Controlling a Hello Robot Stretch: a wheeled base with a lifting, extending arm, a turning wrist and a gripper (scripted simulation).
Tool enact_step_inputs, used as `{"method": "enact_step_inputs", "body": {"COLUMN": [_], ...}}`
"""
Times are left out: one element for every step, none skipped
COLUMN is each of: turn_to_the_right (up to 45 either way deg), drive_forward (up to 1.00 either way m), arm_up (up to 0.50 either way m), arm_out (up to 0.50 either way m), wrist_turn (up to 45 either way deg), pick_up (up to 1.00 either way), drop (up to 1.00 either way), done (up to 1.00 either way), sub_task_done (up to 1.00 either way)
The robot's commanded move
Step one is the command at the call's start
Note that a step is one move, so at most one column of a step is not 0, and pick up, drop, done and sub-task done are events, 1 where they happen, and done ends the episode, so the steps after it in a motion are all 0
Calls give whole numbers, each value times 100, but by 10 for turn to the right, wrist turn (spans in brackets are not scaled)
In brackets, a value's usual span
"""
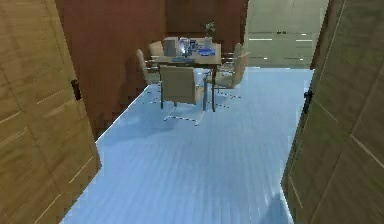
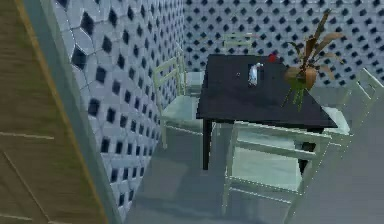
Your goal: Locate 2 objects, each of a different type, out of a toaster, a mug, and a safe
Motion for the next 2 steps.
{"method": "enact_step_inputs", "body": {"turn_to_the_right": [0,0], "drive_forward": [100,65], "arm_up": [0,0], "arm_out": [0,0], "wrist_turn": [0,0], "pick_up": [0,0], "drop": [0,0], "done": [0,0], "sub_task_done": [0,0]}}
